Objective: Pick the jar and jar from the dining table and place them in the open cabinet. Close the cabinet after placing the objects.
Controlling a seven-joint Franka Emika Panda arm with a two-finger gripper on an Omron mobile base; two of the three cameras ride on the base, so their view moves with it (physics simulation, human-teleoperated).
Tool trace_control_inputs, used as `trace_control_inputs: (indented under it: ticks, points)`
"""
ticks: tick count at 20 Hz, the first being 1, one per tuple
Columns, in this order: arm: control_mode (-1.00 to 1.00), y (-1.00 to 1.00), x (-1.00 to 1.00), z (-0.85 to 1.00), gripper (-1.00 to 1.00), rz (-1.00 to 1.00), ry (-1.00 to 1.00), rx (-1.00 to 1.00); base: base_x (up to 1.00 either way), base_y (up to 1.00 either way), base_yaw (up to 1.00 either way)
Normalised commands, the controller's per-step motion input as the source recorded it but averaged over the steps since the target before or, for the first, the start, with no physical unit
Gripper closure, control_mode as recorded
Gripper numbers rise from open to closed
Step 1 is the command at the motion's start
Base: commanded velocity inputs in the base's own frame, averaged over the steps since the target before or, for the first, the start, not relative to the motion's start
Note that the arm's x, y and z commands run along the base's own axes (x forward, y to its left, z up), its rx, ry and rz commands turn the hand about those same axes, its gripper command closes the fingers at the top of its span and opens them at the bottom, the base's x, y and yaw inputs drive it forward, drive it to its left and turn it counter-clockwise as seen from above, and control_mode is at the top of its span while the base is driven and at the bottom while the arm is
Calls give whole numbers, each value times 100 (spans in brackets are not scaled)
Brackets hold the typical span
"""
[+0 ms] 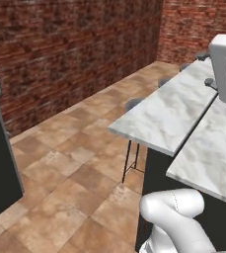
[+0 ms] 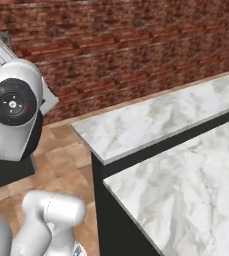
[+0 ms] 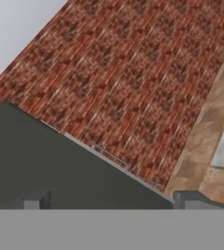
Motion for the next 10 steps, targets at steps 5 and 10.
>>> trace_control_inputs:
  ticks: [5,10]
  points:
    - [100,0,0,0,-100,0,0,0,63,75,-19]
    - [100,0,0,0,-100,0,0,0,65,100,-27]
